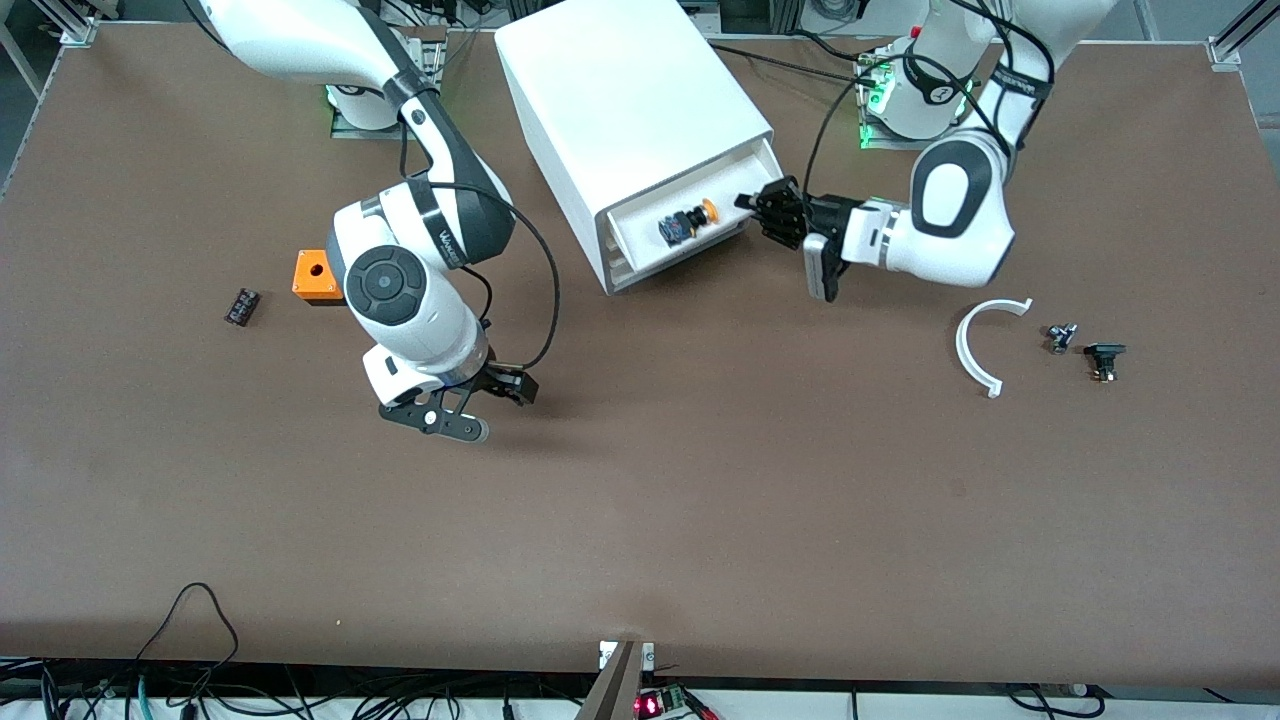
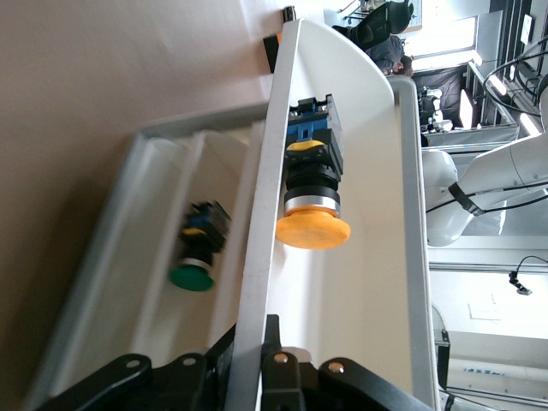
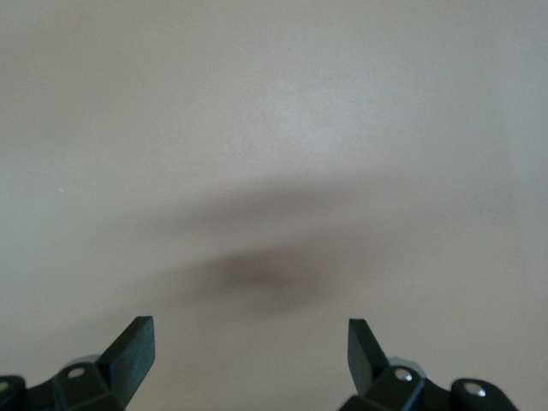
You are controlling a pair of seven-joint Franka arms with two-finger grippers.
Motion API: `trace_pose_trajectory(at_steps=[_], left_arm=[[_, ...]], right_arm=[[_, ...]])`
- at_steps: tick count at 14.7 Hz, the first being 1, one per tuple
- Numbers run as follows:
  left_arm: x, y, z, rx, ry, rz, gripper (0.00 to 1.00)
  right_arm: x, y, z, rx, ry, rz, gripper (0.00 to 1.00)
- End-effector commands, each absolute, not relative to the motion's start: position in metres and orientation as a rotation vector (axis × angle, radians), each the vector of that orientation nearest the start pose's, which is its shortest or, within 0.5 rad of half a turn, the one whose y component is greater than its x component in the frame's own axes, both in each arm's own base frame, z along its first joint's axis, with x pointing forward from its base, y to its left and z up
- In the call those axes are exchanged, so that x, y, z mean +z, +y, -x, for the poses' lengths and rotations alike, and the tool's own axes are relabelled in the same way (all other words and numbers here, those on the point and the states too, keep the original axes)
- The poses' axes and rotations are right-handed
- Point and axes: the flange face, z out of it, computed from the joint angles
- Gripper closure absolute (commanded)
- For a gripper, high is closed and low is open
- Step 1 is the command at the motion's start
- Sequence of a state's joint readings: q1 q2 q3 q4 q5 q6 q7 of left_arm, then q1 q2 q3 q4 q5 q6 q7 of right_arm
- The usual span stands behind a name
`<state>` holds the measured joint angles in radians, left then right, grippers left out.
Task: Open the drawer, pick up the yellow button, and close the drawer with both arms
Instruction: 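Pull the drawer open with the left gripper while the right gripper approaches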
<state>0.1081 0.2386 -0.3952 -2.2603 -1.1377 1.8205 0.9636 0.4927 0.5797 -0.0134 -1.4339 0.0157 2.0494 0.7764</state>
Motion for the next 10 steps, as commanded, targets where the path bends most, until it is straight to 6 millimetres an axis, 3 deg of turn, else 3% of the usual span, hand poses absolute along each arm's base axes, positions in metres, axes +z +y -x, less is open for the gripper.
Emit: trace_pose_trajectory(at_steps=[1, 2, 6, 7, 8, 10], left_arm=[[0.243, -0.171, -0.503, -0.232, -0.638, -1.955, 1.0], [0.239, -0.162, -0.515, -0.234, -0.668, -1.969, 1.0], [0.242, -0.152, -0.527, -0.221, -0.66, -1.975, 1.0], [0.242, -0.153, -0.527, -0.225, -0.661, -1.97, 0.09], [0.245, -0.153, -0.529, -0.22, -0.662, -1.972, 0.0], [0.263, -0.151, -0.536, -0.259, -0.644, -1.941, 0.0]], right_arm=[[0.379, 0.359, -0.623, -0.049, 0.652, 3.024, 0.0], [0.388, 0.369, -0.62, -0.058, 0.717, 3.0, 0.0], [0.421, 0.417, -0.599, -0.08, 0.905, 2.91, 0.0], [0.428, 0.431, -0.59, -0.084, 0.92, 2.896, 0.0], [0.431, 0.445, -0.582, -0.086, 0.922, 2.89, 0.0], [0.444, 0.467, -0.568, -0.101, 0.937, 2.858, 0.0]])
